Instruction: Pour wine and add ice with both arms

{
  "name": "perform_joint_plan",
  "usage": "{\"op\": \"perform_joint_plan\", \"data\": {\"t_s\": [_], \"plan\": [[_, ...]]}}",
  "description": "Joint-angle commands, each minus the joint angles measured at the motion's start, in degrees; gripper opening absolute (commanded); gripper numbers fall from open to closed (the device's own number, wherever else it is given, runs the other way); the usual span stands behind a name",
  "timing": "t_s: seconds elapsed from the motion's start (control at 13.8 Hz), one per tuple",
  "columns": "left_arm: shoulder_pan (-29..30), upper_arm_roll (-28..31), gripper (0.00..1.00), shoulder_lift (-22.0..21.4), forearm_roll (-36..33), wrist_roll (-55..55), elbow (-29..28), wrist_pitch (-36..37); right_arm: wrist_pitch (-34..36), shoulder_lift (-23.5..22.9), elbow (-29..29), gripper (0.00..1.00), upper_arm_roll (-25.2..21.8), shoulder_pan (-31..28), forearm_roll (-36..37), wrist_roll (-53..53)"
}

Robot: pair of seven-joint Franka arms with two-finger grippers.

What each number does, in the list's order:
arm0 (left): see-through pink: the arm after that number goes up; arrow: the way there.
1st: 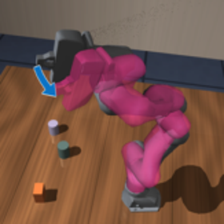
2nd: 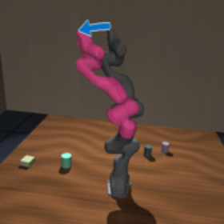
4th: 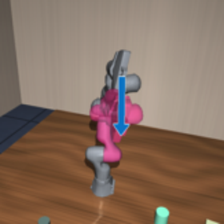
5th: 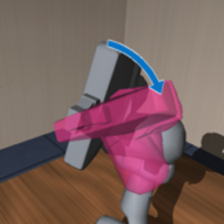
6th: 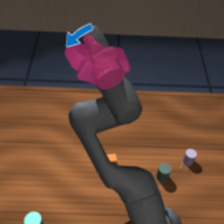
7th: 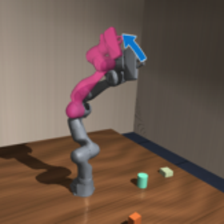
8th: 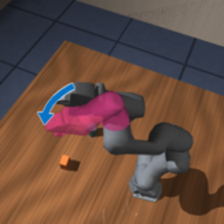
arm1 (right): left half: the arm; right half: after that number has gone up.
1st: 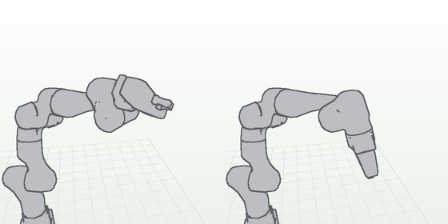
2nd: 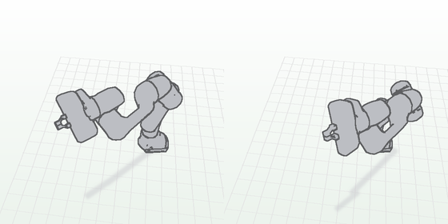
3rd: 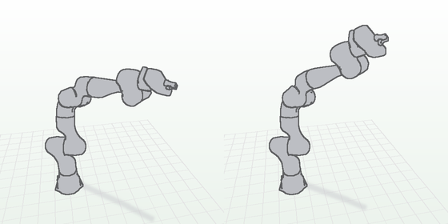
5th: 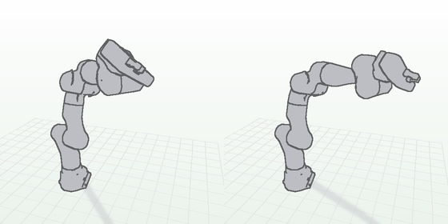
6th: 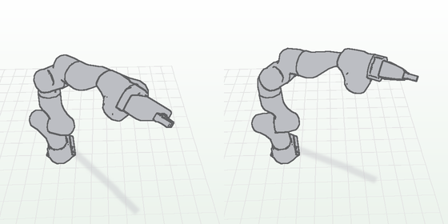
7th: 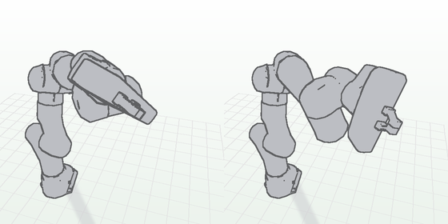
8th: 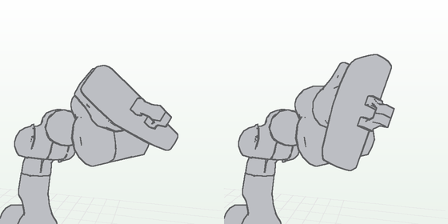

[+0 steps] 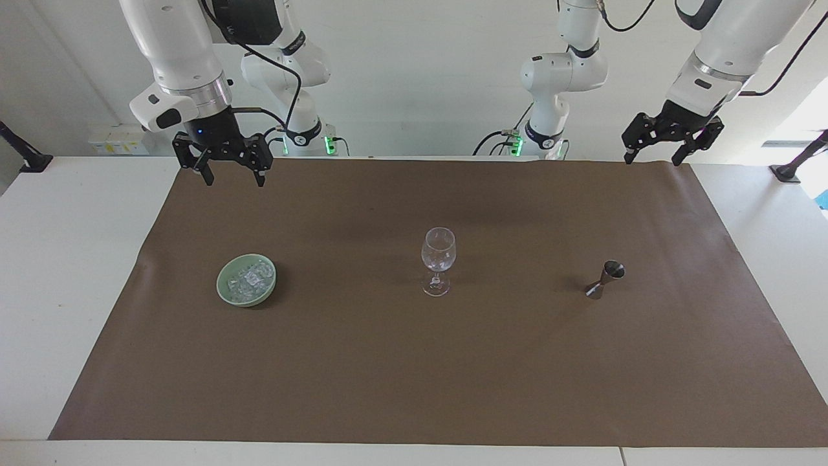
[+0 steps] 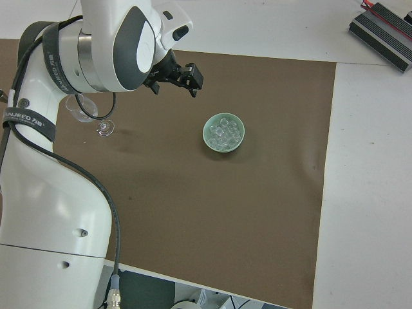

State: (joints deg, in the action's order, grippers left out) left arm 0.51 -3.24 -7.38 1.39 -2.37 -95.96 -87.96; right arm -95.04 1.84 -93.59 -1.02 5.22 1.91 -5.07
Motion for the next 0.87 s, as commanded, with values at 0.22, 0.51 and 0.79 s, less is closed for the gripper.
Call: {"op": "perform_joint_plan", "data": {"t_s": [0.22,0.51,0.79], "plan": [[0.2,-0.1,1.0,-2.0,-0.3,-0.5,-2.6,-0.2,0.5,0.6,-0.5,1.0,-0.1,0.1,-0.2,-0.3],[0.1,-0.1,1.0,-2.5,-0.3,-0.3,-3.3,-0.4,0.5,0.6,-0.5,1.0,-0.1,0.1,-0.3,-0.4],[-0.3,-0.1,1.0,-2.4,-0.3,-0.1,-3.3,-1.6,0.5,0.6,-0.5,1.0,-0.1,0.1,-0.3,-0.4]]}}
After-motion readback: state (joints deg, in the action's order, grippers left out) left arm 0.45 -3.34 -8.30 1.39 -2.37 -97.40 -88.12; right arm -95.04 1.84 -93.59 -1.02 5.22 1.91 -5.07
